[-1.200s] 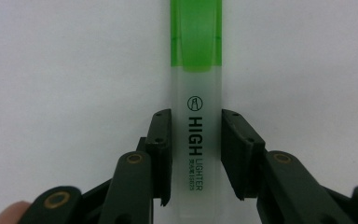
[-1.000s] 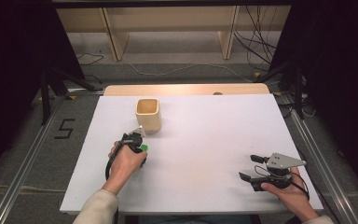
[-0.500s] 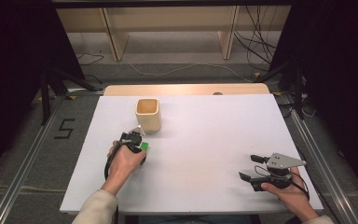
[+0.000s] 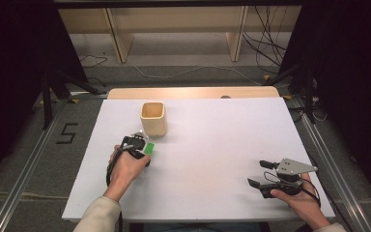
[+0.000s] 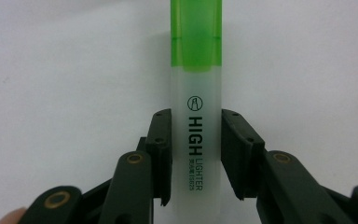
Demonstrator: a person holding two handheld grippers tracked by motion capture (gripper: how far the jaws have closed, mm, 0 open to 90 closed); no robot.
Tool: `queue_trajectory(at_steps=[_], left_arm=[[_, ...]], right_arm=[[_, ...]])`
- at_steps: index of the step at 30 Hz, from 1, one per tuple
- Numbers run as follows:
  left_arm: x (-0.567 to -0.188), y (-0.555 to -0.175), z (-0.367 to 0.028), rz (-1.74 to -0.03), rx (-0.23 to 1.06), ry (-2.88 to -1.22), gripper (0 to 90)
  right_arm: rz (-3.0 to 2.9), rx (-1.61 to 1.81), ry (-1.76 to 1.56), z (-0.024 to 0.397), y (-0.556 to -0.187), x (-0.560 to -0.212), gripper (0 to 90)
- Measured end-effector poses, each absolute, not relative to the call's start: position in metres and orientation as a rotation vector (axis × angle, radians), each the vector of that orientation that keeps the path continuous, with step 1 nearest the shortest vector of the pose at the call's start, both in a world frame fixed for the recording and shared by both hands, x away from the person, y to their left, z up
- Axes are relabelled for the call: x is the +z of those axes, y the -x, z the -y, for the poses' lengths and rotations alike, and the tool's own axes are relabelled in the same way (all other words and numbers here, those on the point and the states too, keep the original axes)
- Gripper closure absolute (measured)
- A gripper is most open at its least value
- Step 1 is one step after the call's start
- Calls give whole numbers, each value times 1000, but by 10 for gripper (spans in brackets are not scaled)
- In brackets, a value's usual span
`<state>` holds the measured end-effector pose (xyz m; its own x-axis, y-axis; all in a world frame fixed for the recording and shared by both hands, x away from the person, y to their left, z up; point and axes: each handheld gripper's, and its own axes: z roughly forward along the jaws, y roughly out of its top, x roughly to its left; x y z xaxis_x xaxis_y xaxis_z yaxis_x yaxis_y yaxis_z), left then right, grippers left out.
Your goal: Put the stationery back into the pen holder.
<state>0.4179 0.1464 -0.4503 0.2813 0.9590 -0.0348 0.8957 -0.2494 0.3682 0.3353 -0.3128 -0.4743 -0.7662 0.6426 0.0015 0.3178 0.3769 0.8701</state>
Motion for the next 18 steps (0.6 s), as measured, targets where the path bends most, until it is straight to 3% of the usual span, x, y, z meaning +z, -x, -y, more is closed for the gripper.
queue_trajectory(at_steps=[18], left_arm=[[-444,-416,-151,-1606,375,-2167,661]], right_arm=[[-2305,1345,-832,313,-335,-474,187]])
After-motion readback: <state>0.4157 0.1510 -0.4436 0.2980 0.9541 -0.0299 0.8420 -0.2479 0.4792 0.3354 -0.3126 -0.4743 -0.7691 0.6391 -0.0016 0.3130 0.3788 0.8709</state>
